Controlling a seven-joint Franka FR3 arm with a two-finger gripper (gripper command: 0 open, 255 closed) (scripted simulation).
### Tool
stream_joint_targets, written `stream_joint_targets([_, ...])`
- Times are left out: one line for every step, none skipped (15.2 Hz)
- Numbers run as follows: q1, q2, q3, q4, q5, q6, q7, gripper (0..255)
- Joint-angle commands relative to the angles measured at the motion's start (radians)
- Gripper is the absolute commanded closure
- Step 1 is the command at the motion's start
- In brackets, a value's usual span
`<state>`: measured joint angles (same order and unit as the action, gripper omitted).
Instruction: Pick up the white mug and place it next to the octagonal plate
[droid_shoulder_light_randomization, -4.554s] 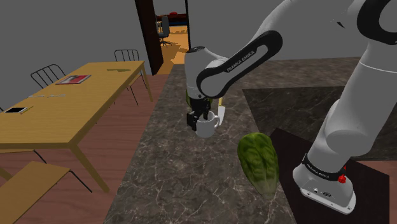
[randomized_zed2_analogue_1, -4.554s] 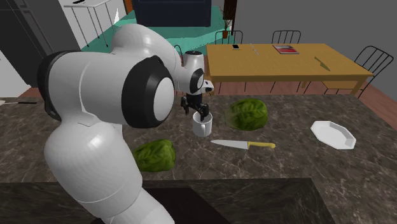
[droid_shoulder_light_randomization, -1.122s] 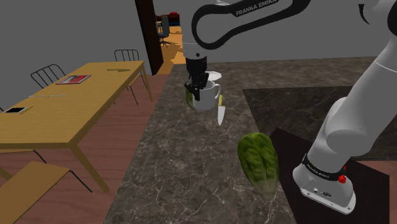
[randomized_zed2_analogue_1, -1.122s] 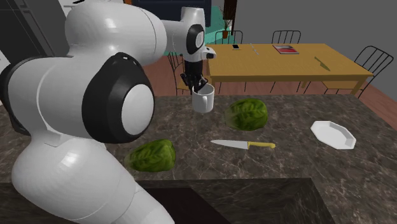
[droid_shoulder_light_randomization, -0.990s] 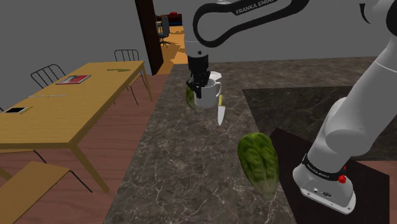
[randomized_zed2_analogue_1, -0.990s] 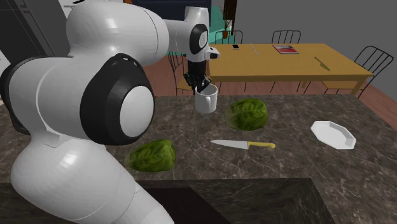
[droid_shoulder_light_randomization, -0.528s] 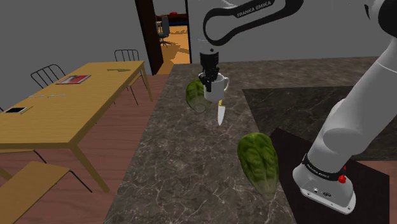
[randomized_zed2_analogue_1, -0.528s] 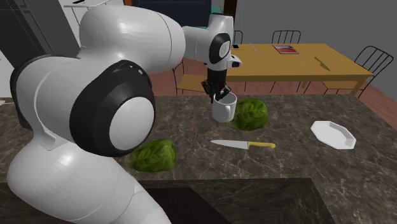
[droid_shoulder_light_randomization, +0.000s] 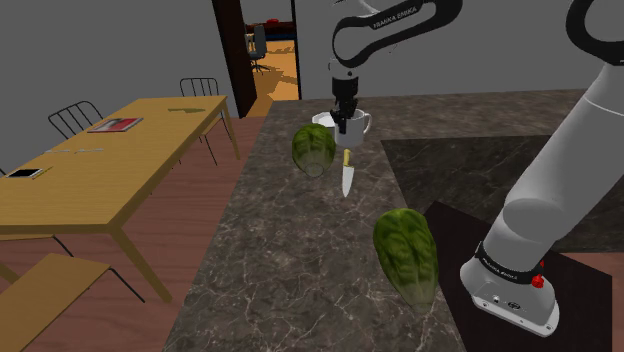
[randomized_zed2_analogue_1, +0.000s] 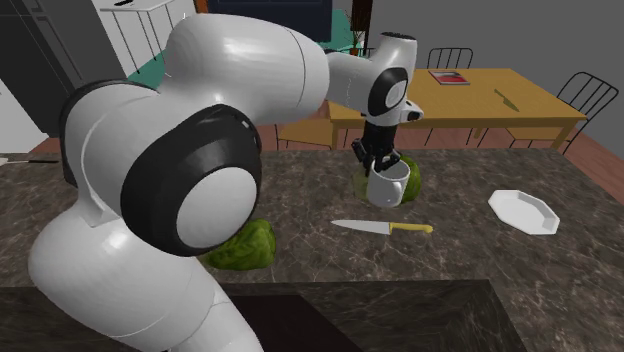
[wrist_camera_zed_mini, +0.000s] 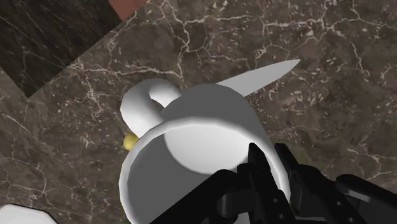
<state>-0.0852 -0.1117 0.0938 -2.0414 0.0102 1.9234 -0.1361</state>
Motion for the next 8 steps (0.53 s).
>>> stream_joint_targets([-0.021,0.03,-0.026,0.026,-0.006,0.005,-0.046,255])
stream_joint_targets([-0.032,0.042,-0.038,0.035,-0.008,0.008,-0.068,255])
stream_joint_targets([-0.043,0.056,-0.05,0.046,-0.009,0.01,-0.09,255])
stream_joint_targets([-0.053,0.07,-0.062,0.058,-0.011,0.012,-0.112,255])
stream_joint_targets([-0.064,0.085,-0.073,0.071,-0.012,0.014,-0.133,255])
stream_joint_targets([-0.074,0.101,-0.084,0.086,-0.012,0.016,-0.155,255])
stream_joint_targets([-0.085,0.117,-0.095,0.101,-0.013,0.017,-0.176,255])
stream_joint_targets([-0.096,0.135,-0.106,0.118,-0.013,0.018,-0.198,255])
